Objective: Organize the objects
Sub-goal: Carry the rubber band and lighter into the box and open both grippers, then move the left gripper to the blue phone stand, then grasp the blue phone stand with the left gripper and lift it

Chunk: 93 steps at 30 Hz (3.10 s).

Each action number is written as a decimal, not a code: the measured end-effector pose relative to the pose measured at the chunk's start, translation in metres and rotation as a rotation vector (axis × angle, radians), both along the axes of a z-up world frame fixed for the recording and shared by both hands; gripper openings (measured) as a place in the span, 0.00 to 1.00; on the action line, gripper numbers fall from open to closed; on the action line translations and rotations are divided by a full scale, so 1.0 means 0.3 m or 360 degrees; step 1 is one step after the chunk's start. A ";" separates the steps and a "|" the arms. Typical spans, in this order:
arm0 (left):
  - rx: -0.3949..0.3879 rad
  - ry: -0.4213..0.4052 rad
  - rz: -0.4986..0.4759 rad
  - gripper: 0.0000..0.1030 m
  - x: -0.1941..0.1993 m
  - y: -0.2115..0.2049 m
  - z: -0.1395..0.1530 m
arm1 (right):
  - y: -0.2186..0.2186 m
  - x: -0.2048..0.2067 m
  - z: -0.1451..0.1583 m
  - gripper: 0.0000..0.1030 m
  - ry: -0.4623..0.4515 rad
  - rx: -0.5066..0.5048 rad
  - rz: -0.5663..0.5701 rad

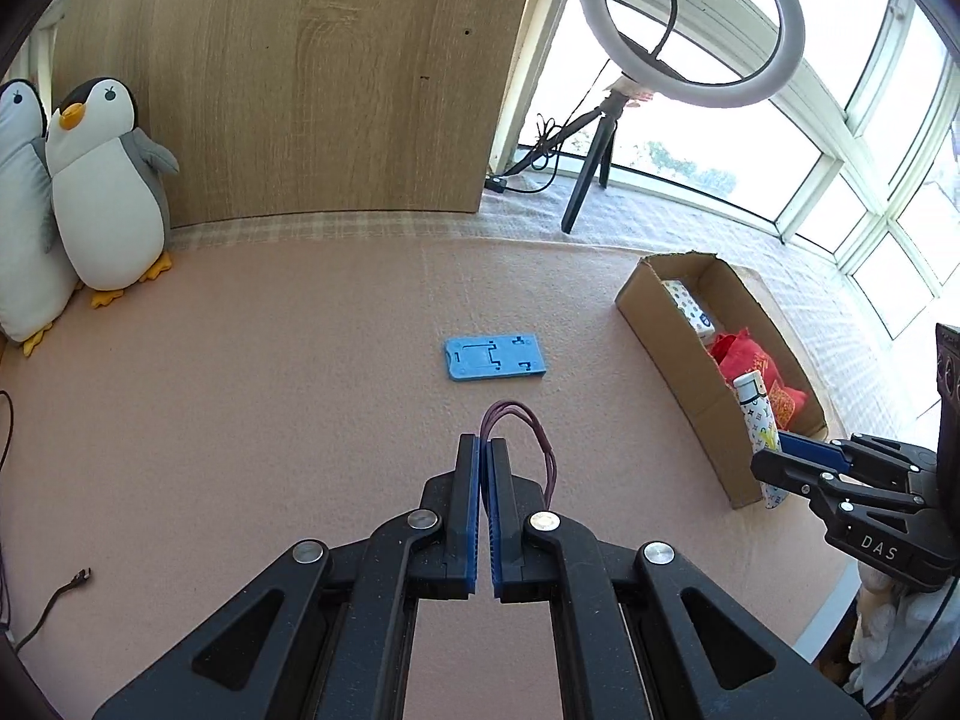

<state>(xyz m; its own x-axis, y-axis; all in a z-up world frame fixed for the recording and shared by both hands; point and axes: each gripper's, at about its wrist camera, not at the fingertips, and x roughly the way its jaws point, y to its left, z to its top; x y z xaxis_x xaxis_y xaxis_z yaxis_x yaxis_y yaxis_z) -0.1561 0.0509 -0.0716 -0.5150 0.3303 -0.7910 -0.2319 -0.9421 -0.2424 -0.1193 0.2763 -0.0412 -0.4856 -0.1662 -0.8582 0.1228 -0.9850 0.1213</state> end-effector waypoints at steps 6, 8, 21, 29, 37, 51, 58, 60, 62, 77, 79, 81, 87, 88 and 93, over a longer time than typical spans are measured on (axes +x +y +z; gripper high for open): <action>0.0012 0.0064 -0.0092 0.01 -0.078 0.173 0.053 | 0.186 -0.006 0.045 0.20 0.0060 0.0007 -0.0125; 0.0032 0.0081 -0.0116 0.01 -0.116 0.243 0.071 | 0.246 -0.016 0.057 0.20 0.0079 0.0029 -0.0161; 0.0100 0.0017 -0.0308 0.01 -0.360 0.772 0.029 | 0.576 -0.121 -0.006 0.20 0.0061 0.0092 -0.0322; 0.0122 -0.0052 -0.0376 0.01 -0.437 0.960 -0.038 | 0.638 -0.133 -0.072 0.20 -0.0006 0.0058 -0.0332; 0.0141 -0.0120 -0.0439 0.48 -0.445 0.988 -0.051 | 0.649 -0.116 -0.059 0.41 0.0008 0.0043 -0.0342; 0.0041 -0.0057 -0.0397 0.55 -0.383 0.731 -0.017 | 0.532 -0.069 -0.008 0.53 0.0064 -0.0037 -0.0322; -0.0023 -0.0090 -0.0258 0.59 -0.378 0.490 -0.058 | 0.428 -0.018 0.012 0.53 0.0081 -0.0100 -0.0296; -0.0009 -0.0112 -0.0199 0.59 -0.394 0.416 -0.067 | 0.404 -0.005 0.013 0.53 0.0081 -0.0131 -0.0296; 0.0001 -0.0132 -0.0149 0.59 -0.411 0.349 -0.075 | 0.382 0.003 0.013 0.53 0.0079 -0.0155 -0.0296; -0.0096 -0.0266 -0.0062 0.58 -0.558 0.189 -0.219 | 0.256 0.059 -0.022 0.53 0.0032 -0.0210 -0.0313; -0.0120 -0.0285 -0.0061 0.58 -0.572 0.190 -0.248 | 0.248 0.073 -0.024 0.53 0.0027 -0.0197 -0.0322; -0.0118 -0.0311 -0.0062 0.57 -0.588 0.195 -0.274 | 0.240 0.084 -0.028 0.53 0.0015 -0.0184 -0.0326; -0.0124 -0.0384 -0.0099 0.46 -0.614 0.225 -0.340 | 0.222 0.109 -0.044 0.53 -0.0021 -0.0161 -0.0346; -0.0115 -0.0391 -0.0095 0.43 -0.617 0.228 -0.347 | 0.220 0.112 -0.045 0.53 -0.0023 -0.0161 -0.0349; -0.0068 -0.0429 -0.0103 0.37 -0.614 0.227 -0.376 | 0.204 0.130 -0.044 0.53 -0.0029 -0.0147 -0.0353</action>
<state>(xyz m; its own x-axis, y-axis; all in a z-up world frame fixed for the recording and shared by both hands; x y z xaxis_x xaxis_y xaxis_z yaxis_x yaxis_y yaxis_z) -0.3403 0.1190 -0.1844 -0.2629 0.3189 -0.9106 -0.2245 -0.9381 -0.2637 -0.0804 0.3374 -0.0545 -0.5038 -0.1351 -0.8532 -0.0985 -0.9723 0.2121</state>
